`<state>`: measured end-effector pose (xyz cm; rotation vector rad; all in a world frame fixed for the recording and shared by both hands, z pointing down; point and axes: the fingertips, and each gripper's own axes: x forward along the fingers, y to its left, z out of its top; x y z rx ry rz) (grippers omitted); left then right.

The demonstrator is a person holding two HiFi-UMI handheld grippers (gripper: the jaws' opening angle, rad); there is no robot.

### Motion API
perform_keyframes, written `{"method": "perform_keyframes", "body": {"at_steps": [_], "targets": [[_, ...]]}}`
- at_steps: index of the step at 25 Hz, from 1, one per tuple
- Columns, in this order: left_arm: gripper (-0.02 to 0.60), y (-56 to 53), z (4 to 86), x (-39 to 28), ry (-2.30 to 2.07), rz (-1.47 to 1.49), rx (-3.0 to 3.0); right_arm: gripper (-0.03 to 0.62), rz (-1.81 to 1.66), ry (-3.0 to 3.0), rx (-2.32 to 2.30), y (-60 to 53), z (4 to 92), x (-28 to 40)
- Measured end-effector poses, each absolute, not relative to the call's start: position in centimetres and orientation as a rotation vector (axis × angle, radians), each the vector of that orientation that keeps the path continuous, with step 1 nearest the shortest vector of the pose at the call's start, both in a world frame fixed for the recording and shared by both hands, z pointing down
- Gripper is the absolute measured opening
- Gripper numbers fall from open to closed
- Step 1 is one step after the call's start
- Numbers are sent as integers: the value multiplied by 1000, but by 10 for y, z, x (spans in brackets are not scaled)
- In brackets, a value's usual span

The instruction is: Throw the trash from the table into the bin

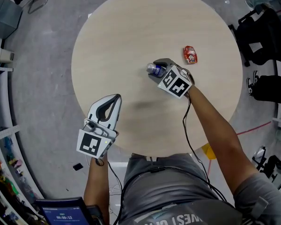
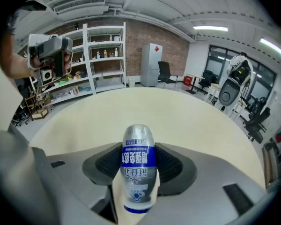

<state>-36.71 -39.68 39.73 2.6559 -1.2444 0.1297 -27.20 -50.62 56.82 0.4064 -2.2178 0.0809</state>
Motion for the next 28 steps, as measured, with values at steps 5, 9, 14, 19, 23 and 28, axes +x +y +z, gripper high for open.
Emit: {"method": "perform_keyframes", "body": {"at_steps": [5,9,14,19,23,28], "targets": [[43,-381,367,-371,-1274,76,2696,221,38,-2306,475,-482,507,-283],[43,-362,345,-370,-1284,39,2734,221,1,-2358,536,-454,455,-283],[43,-336,297,-370,-1285,-57,2818,221,-49,-2441,627,-409,376,-290],[43,-307,254,-364,-1254,-135,2911,221,-116,-2481,730,-364,308,-281],[43,-276,228,-363,-1210,-201,2983,221,-174,-2503,792,-320,265,-283],[43,-239,189,-367,-1119,-283,3087,221,-266,-2508,886,-267,211,-293]]}}
